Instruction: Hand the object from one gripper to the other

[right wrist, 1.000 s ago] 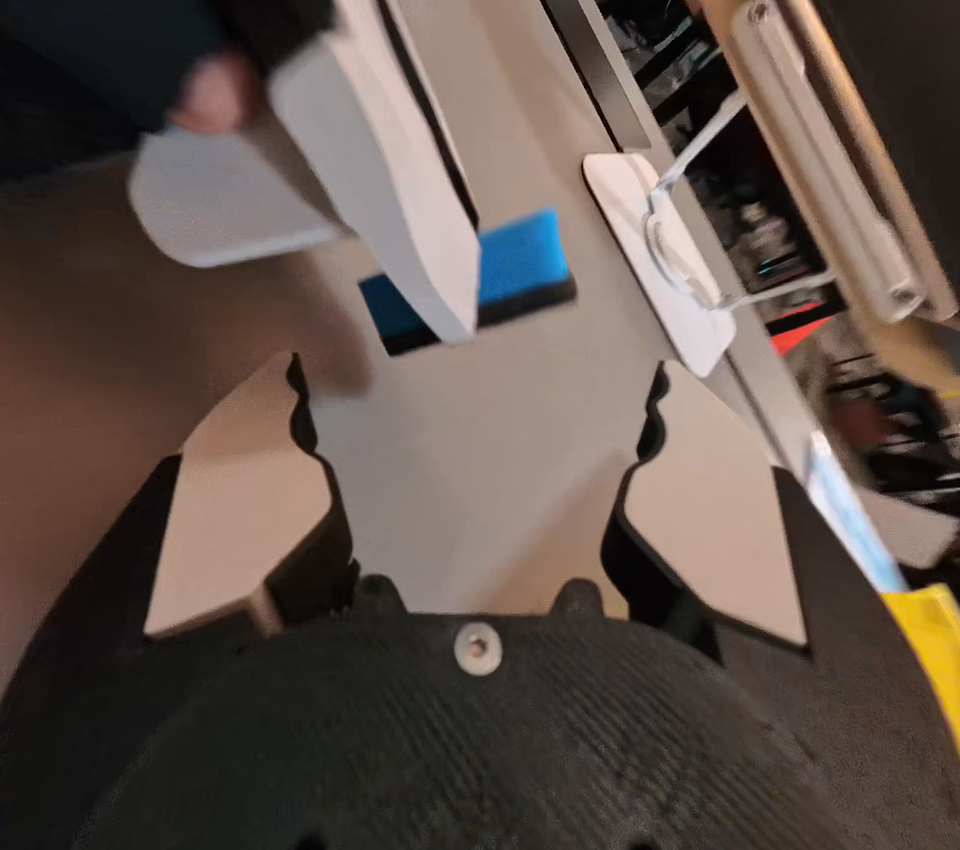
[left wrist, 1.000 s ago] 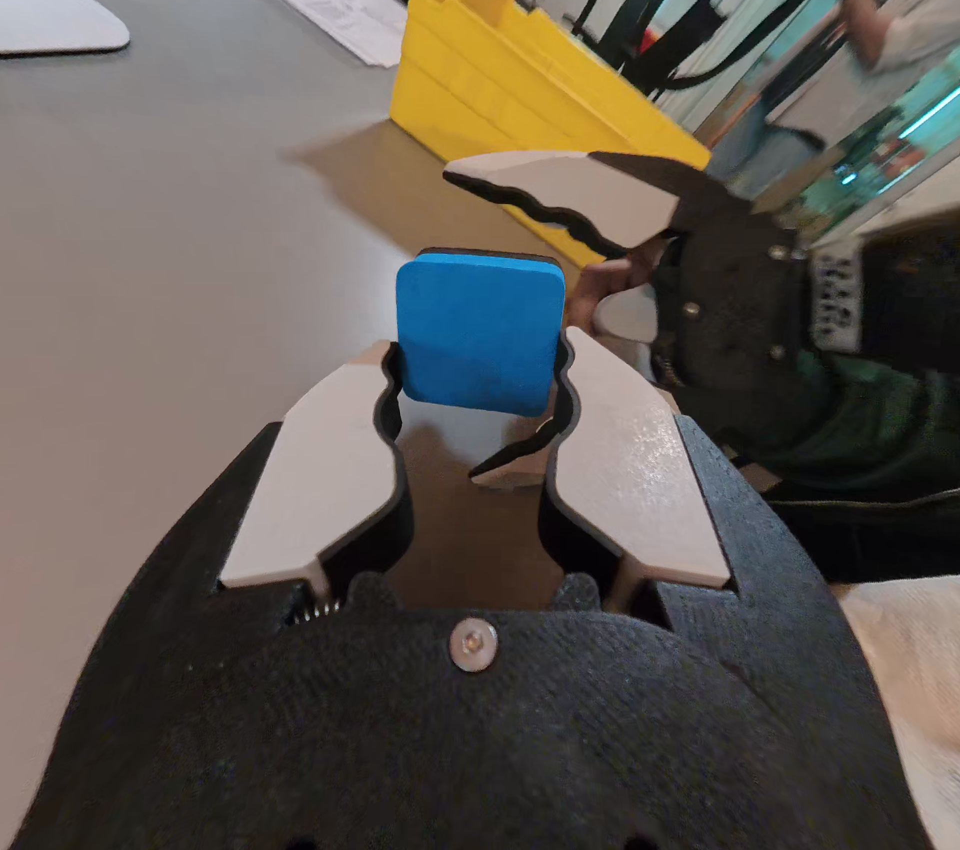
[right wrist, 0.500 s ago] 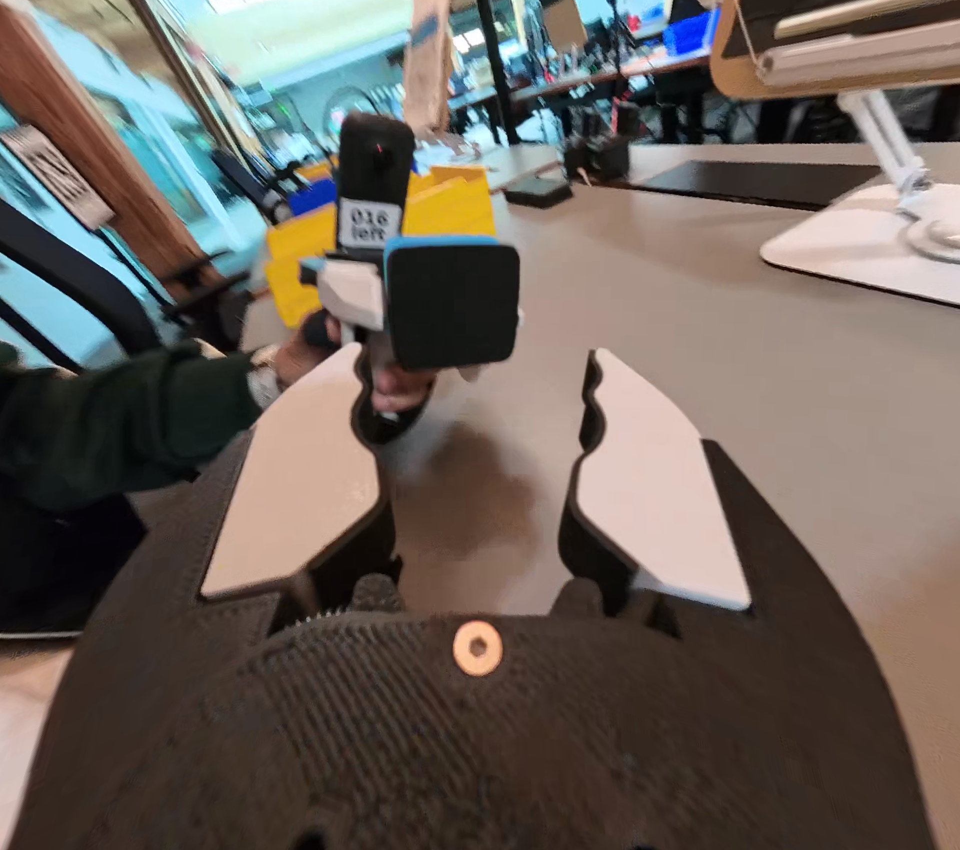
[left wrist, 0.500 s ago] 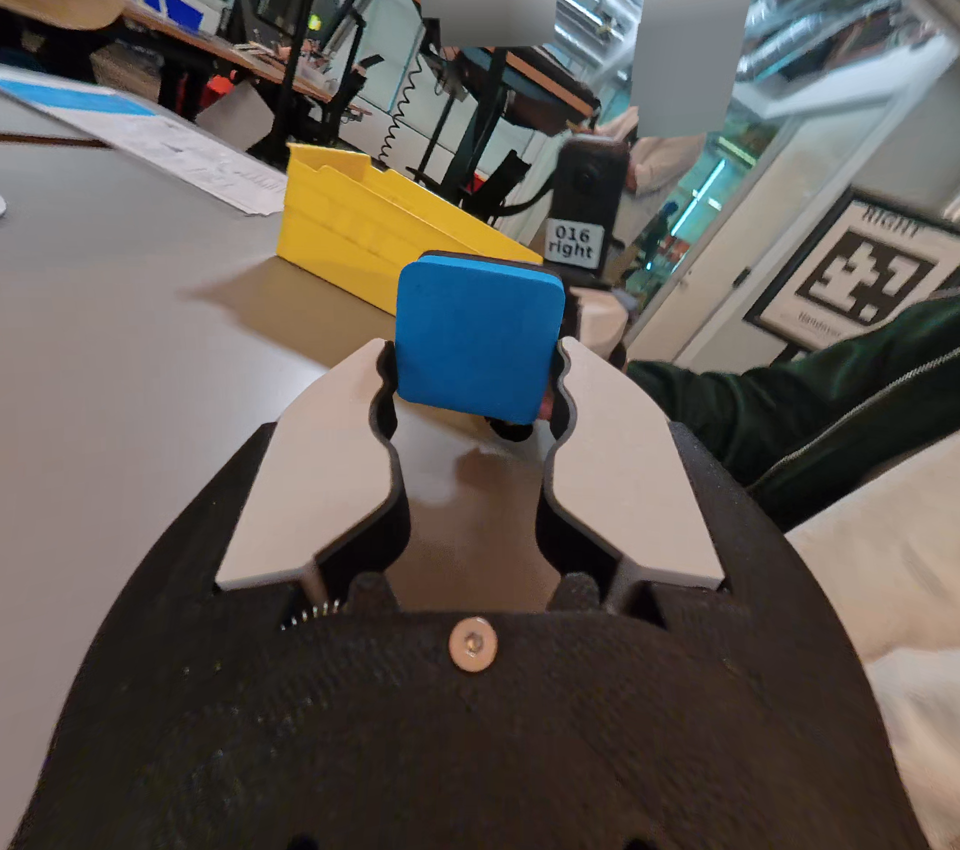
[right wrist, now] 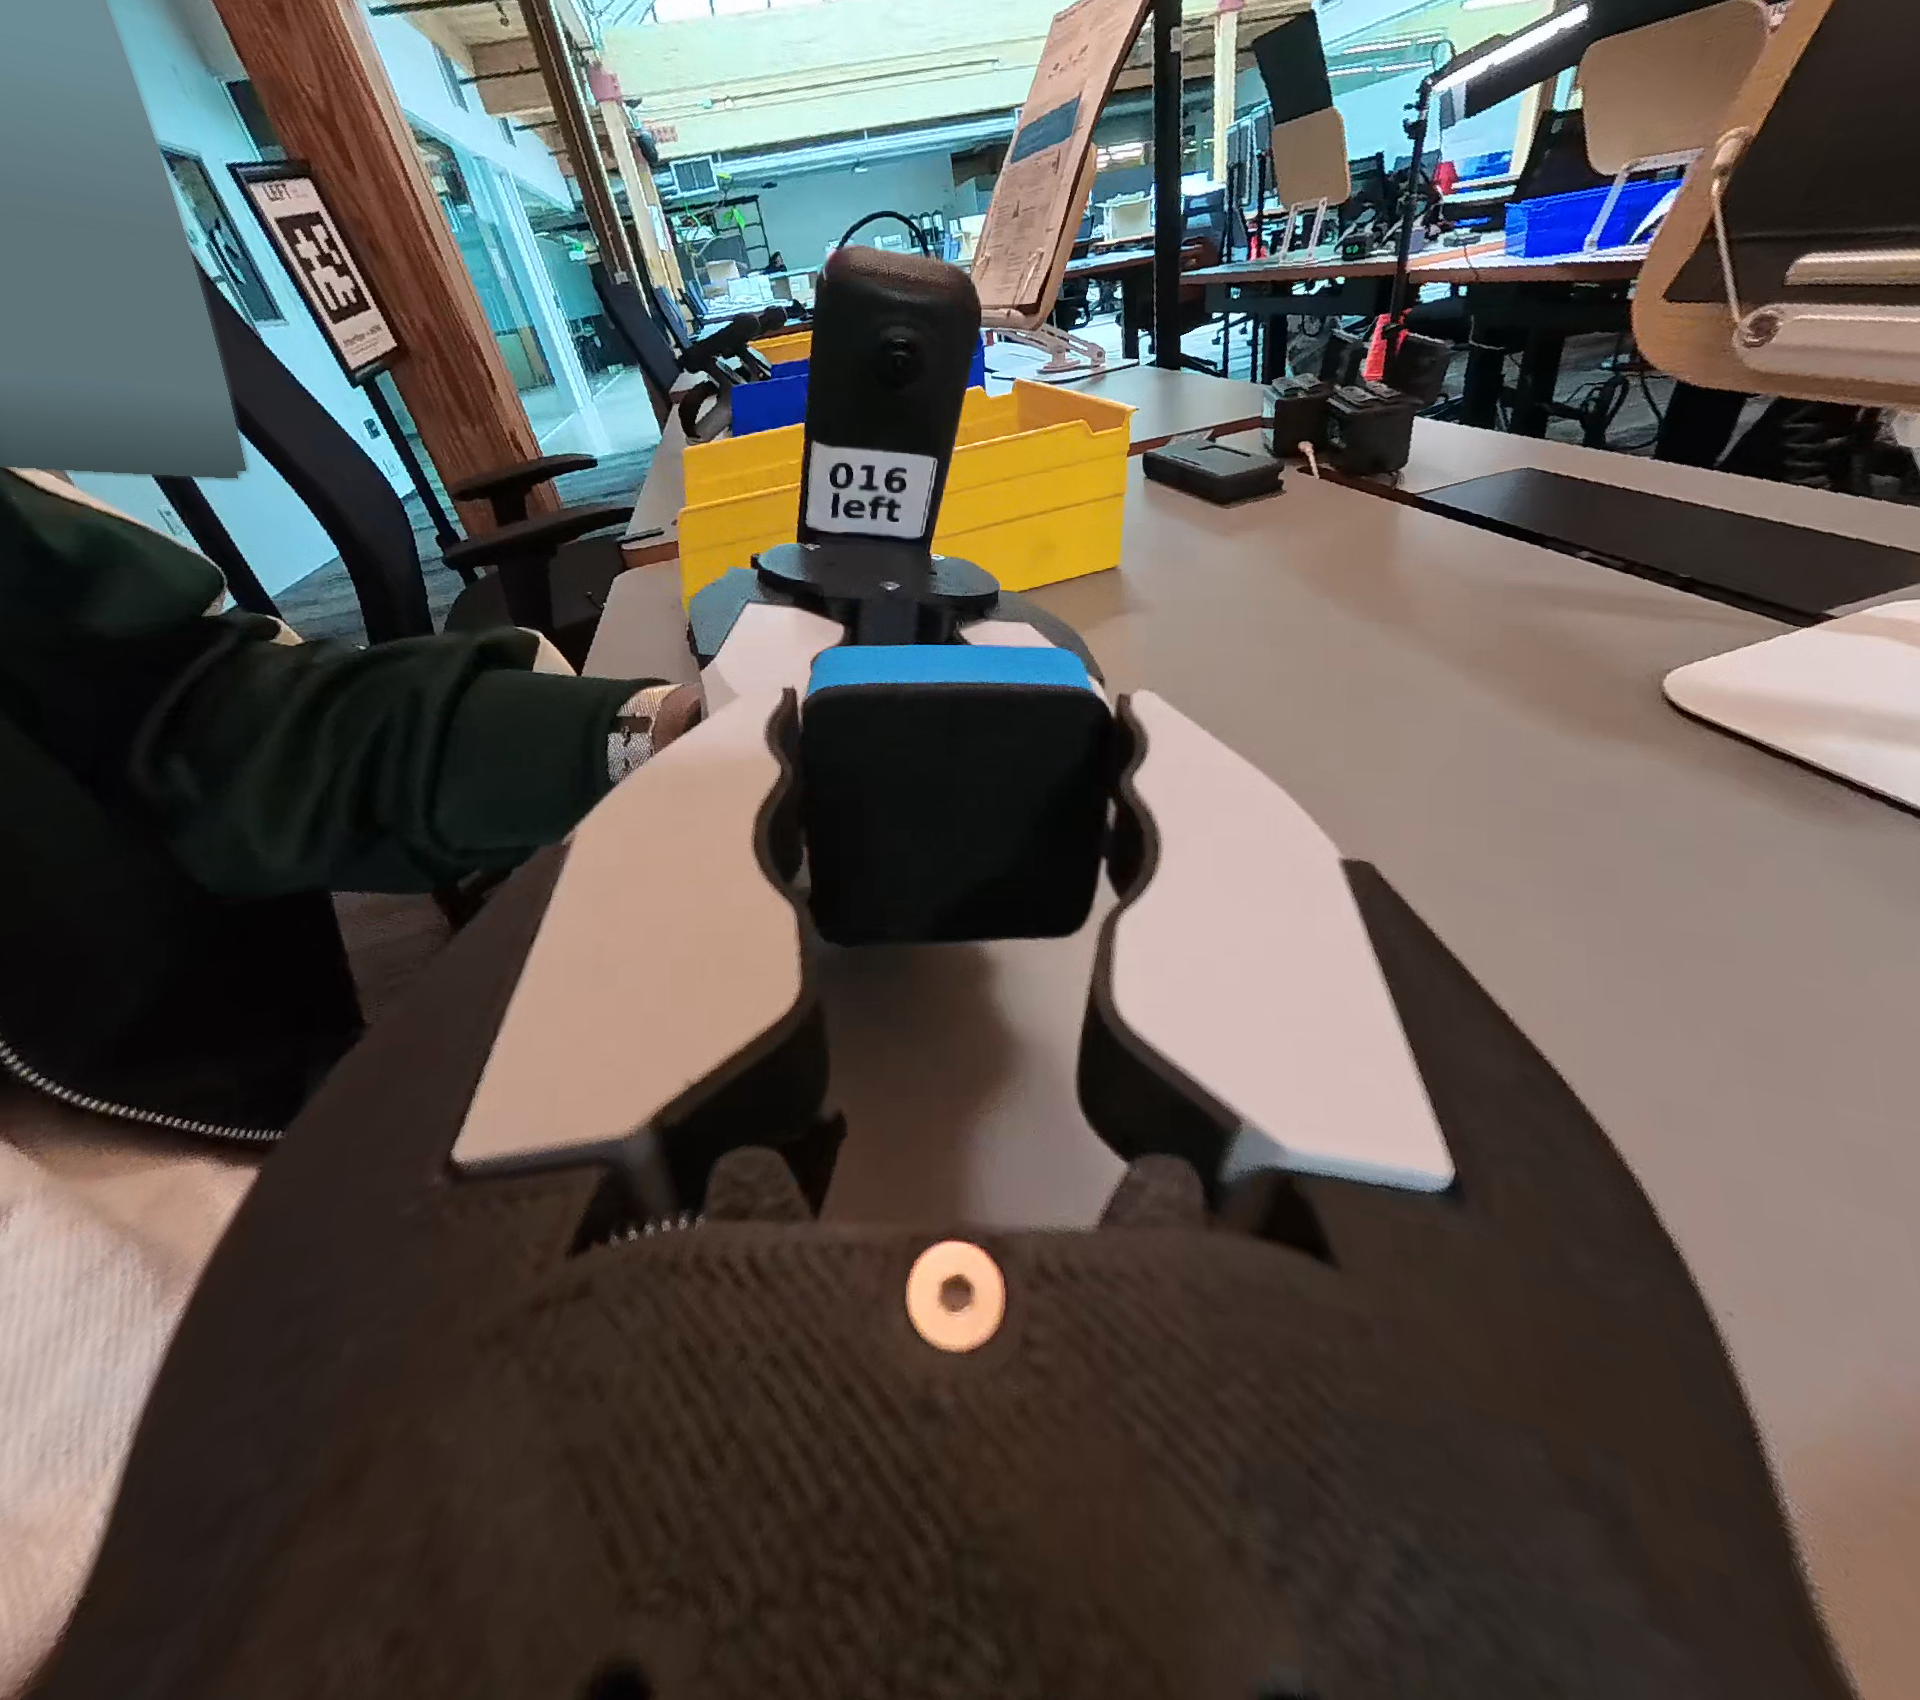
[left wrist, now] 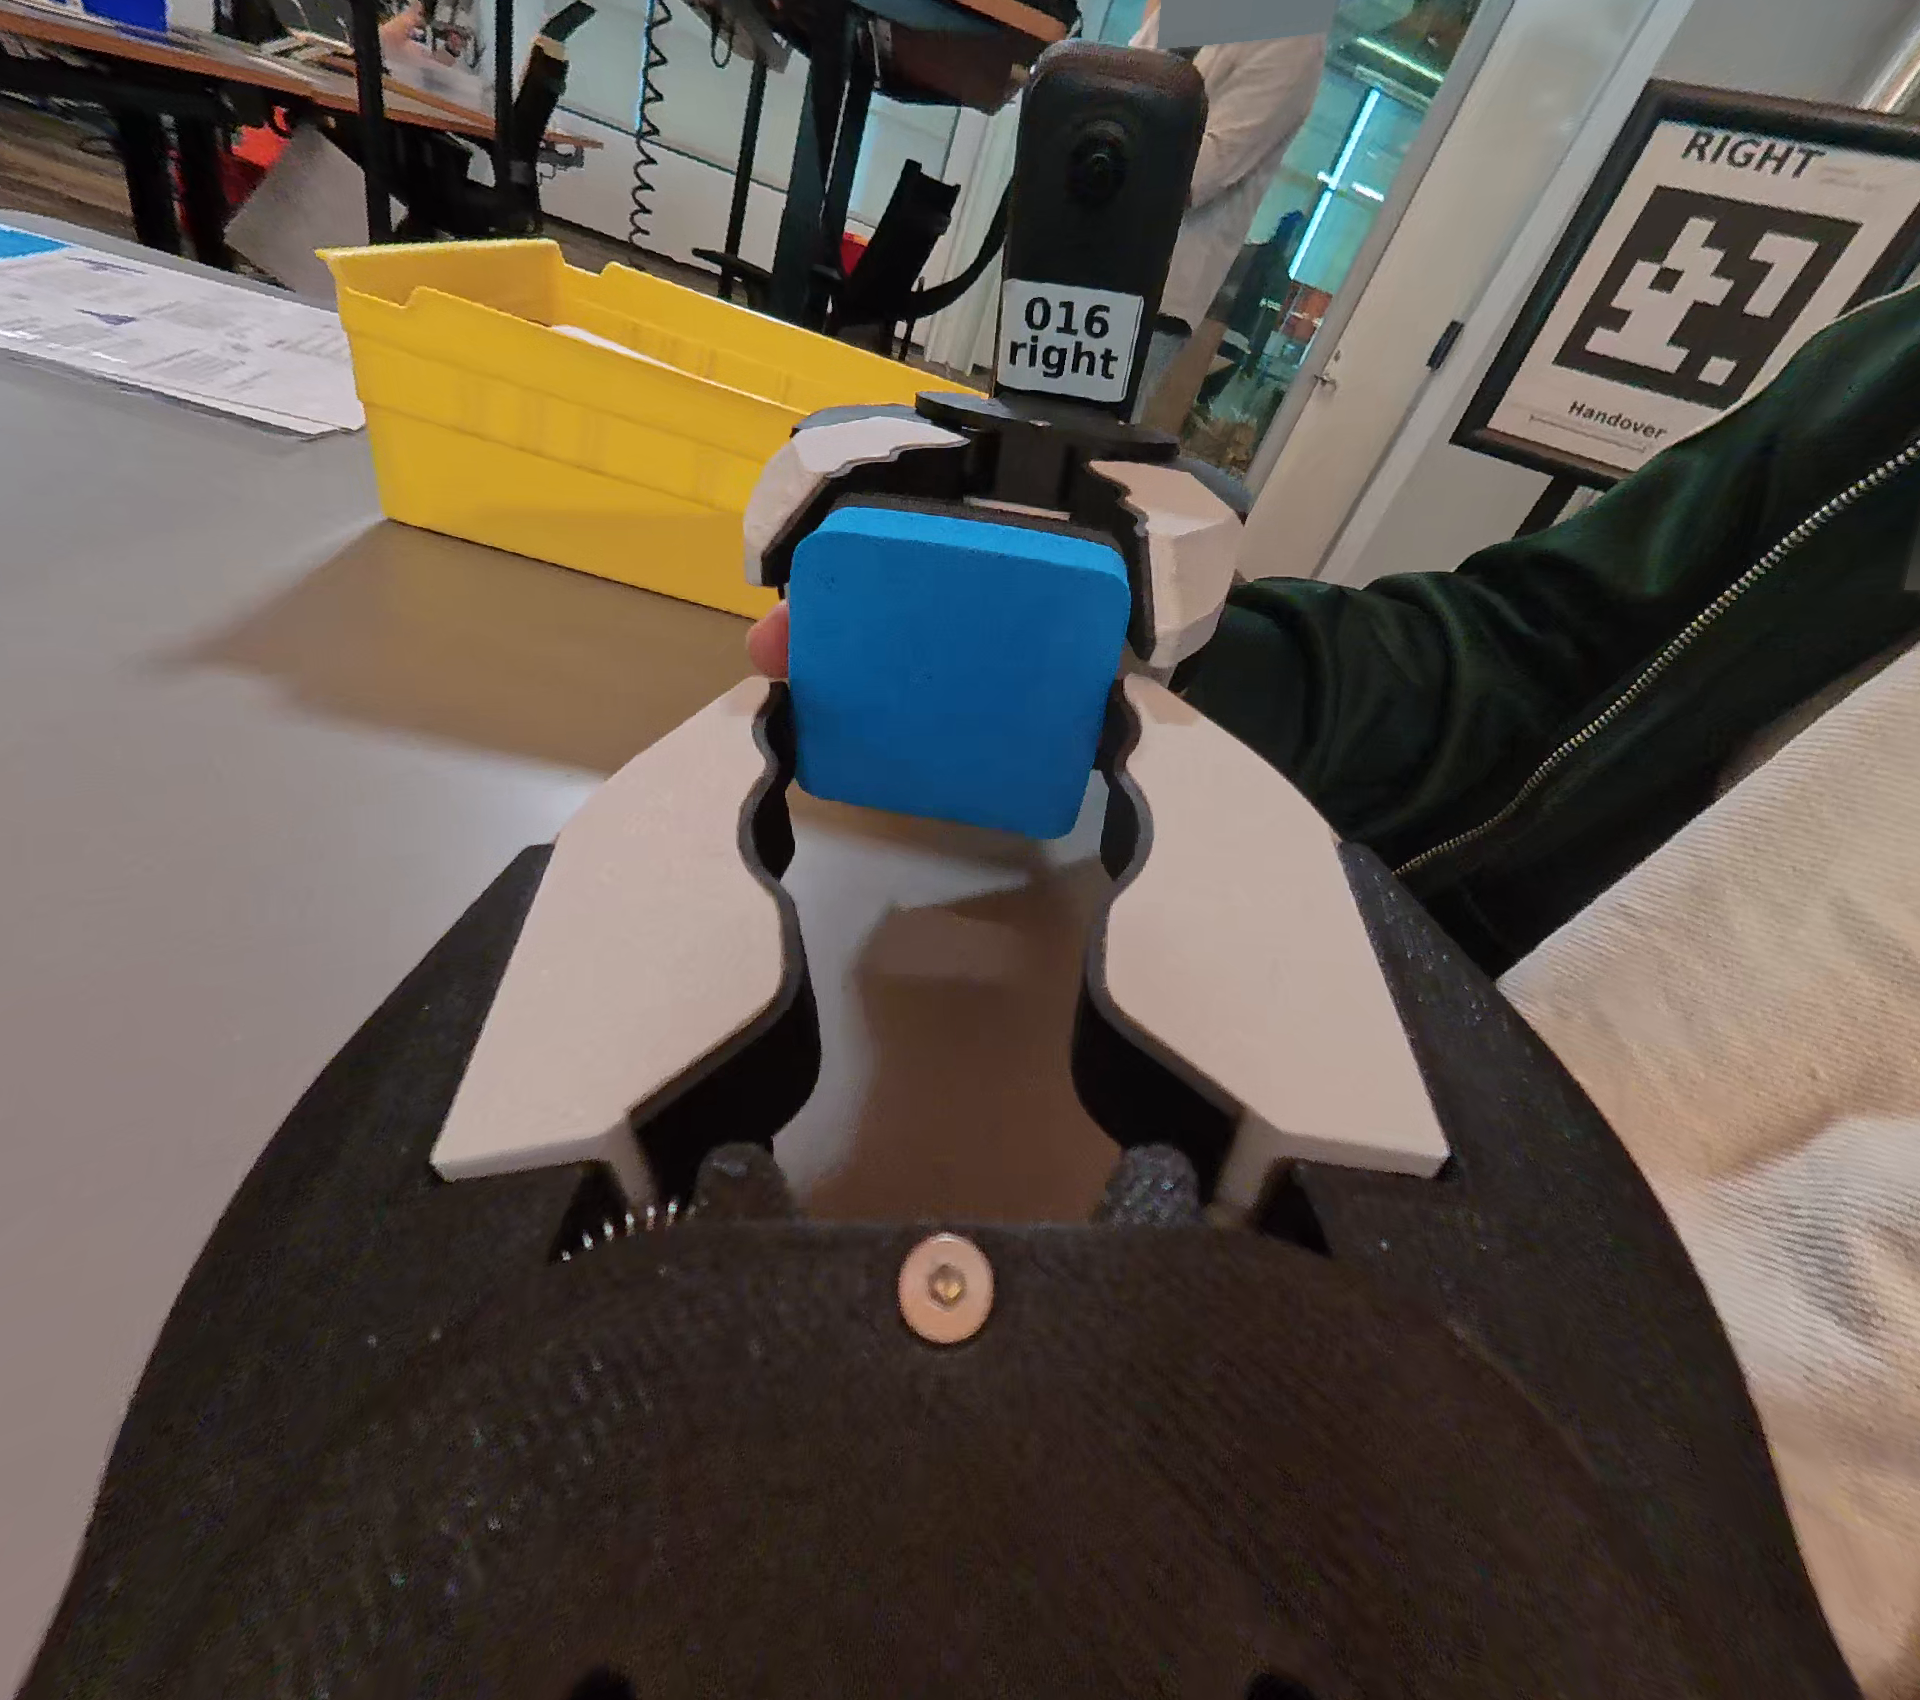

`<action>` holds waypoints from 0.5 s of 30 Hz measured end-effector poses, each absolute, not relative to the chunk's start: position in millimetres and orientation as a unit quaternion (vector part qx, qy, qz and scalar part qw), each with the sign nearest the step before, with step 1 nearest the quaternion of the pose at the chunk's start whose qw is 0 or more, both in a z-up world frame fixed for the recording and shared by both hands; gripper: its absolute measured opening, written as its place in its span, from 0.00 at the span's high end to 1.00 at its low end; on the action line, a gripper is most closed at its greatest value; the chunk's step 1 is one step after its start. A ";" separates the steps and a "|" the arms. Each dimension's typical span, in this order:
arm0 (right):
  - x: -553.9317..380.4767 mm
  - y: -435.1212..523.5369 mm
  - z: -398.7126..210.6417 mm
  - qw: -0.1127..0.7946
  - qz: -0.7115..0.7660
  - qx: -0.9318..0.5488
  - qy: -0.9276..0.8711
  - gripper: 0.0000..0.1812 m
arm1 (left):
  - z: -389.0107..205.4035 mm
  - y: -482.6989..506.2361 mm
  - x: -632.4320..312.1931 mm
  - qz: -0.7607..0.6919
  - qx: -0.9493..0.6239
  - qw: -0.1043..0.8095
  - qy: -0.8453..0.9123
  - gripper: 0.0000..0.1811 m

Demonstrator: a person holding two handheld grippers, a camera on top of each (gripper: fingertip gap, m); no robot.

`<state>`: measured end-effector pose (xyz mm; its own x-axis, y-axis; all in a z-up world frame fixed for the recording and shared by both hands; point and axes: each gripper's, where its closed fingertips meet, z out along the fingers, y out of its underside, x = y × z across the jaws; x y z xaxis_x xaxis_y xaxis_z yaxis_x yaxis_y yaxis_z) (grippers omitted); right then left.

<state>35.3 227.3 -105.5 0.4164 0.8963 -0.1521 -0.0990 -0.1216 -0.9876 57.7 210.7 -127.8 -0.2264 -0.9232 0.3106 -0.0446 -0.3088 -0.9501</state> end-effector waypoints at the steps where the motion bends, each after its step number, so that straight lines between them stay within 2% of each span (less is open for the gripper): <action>1: 35.6 227.4 -105.0 0.577 0.430 -0.613 -0.325 0.68 | -127.1 210.8 57.7 -0.627 -0.514 0.351 0.469 0.68; 6: 36.1 227.5 -104.9 0.578 0.430 -0.613 -0.325 0.69 | -127.0 210.9 57.8 -0.627 -0.515 0.351 0.468 0.67; 9: 40.9 231.0 -99.4 0.591 0.423 -0.613 -0.308 0.69 | -126.6 214.9 58.0 -0.631 -0.523 0.351 0.453 0.56; 12: 56.1 235.2 -72.2 0.618 0.415 -0.613 -0.263 0.69 | -127.0 222.4 57.3 -0.627 -0.536 0.359 0.437 0.52; 15: 92.3 236.6 -29.7 0.658 0.346 -0.626 -0.237 0.69 | -130.1 227.5 57.2 -0.612 -0.549 0.367 0.435 0.49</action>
